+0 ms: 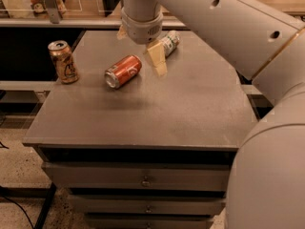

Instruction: Place coke can upright

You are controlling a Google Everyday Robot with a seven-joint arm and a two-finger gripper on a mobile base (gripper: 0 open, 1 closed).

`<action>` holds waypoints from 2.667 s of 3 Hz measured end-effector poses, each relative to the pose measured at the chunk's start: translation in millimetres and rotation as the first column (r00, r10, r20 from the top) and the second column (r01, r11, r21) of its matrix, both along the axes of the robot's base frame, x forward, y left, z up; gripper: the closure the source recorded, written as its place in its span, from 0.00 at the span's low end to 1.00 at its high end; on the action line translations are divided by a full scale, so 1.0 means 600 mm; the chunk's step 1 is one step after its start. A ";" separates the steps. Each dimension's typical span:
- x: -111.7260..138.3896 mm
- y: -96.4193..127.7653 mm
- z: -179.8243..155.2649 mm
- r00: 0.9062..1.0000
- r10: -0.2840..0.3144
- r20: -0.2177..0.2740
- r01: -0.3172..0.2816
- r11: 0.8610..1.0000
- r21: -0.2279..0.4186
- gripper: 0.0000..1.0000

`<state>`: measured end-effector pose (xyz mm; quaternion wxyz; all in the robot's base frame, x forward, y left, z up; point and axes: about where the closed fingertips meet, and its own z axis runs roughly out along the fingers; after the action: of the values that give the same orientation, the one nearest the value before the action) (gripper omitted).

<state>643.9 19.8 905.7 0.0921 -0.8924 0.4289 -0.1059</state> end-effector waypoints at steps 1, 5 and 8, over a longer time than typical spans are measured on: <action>-0.008 0.039 -0.028 0.996 0.077 -0.035 -0.076 0.997 0.020 0.00; 0.089 0.068 -0.063 0.977 0.209 -0.048 -0.213 0.969 -0.127 0.00; 0.131 0.081 -0.104 0.931 0.354 -0.088 -0.363 0.923 -0.128 0.00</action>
Offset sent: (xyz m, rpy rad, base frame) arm -0.0042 0.0207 -0.0149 0.0160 0.0324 0.0668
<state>722.6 68.5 843.6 0.0327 -0.9629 0.2524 -0.0894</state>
